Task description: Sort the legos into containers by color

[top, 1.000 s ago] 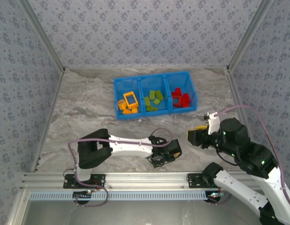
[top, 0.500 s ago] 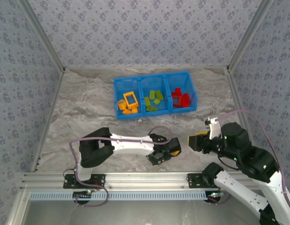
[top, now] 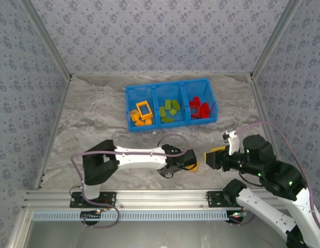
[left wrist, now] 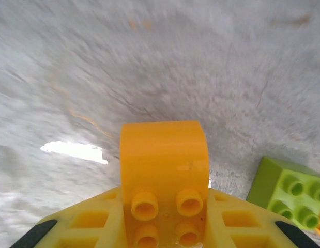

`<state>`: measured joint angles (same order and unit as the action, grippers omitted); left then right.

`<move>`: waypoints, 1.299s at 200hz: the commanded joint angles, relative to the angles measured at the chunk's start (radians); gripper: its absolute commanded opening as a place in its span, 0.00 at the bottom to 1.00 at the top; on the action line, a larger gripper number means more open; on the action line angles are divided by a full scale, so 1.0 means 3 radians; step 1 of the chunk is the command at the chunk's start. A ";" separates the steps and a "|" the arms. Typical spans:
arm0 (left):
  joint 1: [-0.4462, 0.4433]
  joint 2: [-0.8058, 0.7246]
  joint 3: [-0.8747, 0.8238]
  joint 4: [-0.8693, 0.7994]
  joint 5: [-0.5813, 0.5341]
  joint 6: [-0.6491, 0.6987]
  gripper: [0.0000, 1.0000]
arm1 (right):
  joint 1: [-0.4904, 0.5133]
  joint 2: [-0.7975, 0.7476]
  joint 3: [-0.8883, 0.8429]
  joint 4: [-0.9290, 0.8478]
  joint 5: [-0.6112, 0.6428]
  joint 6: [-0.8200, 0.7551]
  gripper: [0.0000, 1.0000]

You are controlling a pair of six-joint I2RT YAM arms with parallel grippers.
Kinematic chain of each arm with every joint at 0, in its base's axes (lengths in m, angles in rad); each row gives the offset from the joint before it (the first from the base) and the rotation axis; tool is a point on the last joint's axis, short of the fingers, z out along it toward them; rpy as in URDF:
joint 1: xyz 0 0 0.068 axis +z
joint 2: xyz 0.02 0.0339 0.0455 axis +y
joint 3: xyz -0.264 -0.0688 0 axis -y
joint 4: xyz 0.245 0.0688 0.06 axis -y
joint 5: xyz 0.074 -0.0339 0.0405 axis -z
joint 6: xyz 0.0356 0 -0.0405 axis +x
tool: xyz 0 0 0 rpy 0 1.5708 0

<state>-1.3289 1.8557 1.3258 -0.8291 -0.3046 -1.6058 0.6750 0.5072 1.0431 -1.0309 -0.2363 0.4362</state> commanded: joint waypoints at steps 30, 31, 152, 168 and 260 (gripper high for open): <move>0.0507 -0.0857 0.0070 -0.0605 -0.0527 0.0995 0.25 | 0.0032 0.0207 -0.0295 0.0630 -0.0434 -0.0146 0.51; 0.0528 -0.0865 0.0068 -0.0593 -0.0515 0.1026 0.25 | 0.0036 0.0212 -0.0301 0.0650 -0.0442 -0.0146 0.51; 0.2497 -0.0108 0.1111 0.0153 0.0289 0.3005 0.25 | 0.1115 0.1532 -0.0314 0.2155 0.0879 -0.0008 0.48; 0.2547 0.0185 0.1406 0.0077 0.0240 0.3013 0.24 | 0.1113 0.1572 -0.0312 0.2232 0.1067 -0.0002 0.49; 0.2598 0.1568 0.3043 -0.1010 -0.1026 0.2754 0.22 | 0.1085 0.1935 -0.0201 0.2580 0.1284 -0.0046 0.49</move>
<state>-0.5629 2.2745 2.1578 -0.9855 -0.4767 -0.7422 1.0039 1.0927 0.9600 -0.2897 0.1287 0.4213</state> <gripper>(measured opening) 0.302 0.490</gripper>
